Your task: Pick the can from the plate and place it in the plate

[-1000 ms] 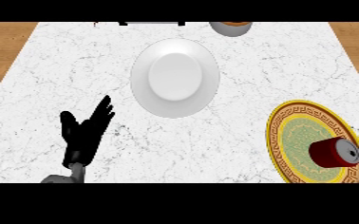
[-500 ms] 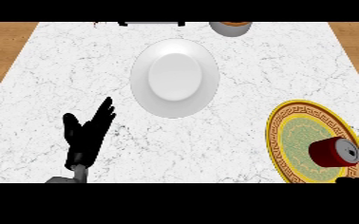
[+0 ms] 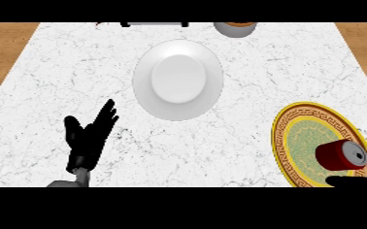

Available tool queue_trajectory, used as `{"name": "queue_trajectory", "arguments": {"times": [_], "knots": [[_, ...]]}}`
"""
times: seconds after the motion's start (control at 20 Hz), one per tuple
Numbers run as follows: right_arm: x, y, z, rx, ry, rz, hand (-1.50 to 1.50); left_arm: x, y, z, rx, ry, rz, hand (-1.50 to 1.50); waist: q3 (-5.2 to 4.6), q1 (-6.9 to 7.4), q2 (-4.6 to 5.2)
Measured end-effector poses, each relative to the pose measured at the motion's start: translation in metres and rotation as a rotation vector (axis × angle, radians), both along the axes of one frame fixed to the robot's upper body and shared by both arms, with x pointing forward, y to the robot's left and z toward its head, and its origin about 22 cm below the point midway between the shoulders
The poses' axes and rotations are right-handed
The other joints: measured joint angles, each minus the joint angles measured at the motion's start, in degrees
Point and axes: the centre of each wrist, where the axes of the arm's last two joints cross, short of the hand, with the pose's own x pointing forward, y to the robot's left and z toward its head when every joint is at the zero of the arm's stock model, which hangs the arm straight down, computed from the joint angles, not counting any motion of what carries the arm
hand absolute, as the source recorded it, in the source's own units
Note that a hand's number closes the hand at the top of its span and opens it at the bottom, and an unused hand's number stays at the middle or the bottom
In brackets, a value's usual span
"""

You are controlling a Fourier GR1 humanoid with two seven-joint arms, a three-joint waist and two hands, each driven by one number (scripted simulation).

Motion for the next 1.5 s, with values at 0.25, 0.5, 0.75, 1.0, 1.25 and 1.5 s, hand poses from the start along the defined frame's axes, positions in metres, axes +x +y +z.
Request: {"name": "queue_trajectory", "arguments": {"times": [0.25, 0.5, 0.75, 1.0, 1.25, 1.5], "knots": [[0.01, 0.007, -0.007, -0.04, 0.047, -0.027, -1.5, 0.0, 0.003, 0.002, -0.004, 0.006, 0.0, 0.0, -0.06, 0.01, 0.08], [0.021, 0.0, -0.017, -0.041, 0.08, -0.032, -1.5, 0.002, -0.005, 0.003, -0.003, 0.014, 0.001, 0.0, -0.09, 0.0, 0.11], [0.026, -0.007, -0.032, -0.031, 0.113, -0.015, -1.5, 0.0, 0.004, 0.001, -0.009, -0.002, -0.002, 0.0, -0.07, -0.01, 0.08], [0.031, 0.001, -0.046, -0.06, 0.171, 0.056, 1.5, 0.0, 0.002, 0.003, -0.01, 0.005, -0.005, 0.0, -0.11, 0.05, 0.12], [0.03, -0.008, -0.046, -0.121, 0.171, 0.079, 1.5, -0.002, -0.003, 0.005, -0.008, 0.006, -0.005, 0.0, -0.15, 0.0, 0.1], [0.043, 0.052, -0.052, -0.159, 0.119, 0.168, 1.5, 0.002, -0.008, 0.005, -0.003, 0.005, -0.027, 0.0, -0.71, 1.55, 0.03]]}}
